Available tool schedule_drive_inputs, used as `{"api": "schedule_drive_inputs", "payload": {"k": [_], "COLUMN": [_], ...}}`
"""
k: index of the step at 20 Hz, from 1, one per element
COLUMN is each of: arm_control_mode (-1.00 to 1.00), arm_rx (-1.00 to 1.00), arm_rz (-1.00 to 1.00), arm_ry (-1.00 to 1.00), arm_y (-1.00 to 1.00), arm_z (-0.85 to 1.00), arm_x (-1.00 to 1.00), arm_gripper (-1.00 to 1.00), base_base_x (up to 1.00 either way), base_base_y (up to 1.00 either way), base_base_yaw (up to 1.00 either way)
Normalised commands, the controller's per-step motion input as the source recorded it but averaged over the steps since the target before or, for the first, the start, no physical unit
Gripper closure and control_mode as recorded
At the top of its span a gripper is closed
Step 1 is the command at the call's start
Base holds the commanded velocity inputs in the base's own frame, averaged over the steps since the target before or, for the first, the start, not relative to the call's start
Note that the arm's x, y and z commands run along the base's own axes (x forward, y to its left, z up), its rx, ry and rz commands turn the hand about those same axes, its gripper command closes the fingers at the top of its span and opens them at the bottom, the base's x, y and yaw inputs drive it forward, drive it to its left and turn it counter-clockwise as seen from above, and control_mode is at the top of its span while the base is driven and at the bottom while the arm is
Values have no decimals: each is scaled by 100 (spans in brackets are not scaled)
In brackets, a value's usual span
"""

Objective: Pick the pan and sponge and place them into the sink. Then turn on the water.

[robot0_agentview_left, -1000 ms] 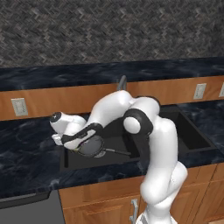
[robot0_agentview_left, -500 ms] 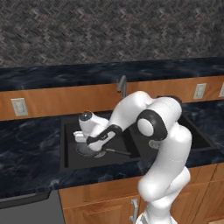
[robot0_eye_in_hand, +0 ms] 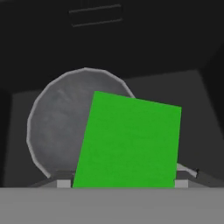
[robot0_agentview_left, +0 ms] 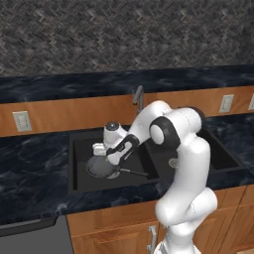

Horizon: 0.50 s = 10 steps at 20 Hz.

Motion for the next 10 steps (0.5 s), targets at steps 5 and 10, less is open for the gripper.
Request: {"api": "schedule_drive_inputs", "payload": {"k": [5,10], "arm_control_mode": [-100,-100], "arm_rx": [-5,-10], "arm_rz": [12,11], "arm_ry": [11,10], "arm_y": [16,14], "arm_z": [-19,-55], "arm_x": [65,45], "arm_gripper": [100,100], "base_base_x": [0,0], "base_base_y": [0,0], "base_base_yaw": [0,0]}}
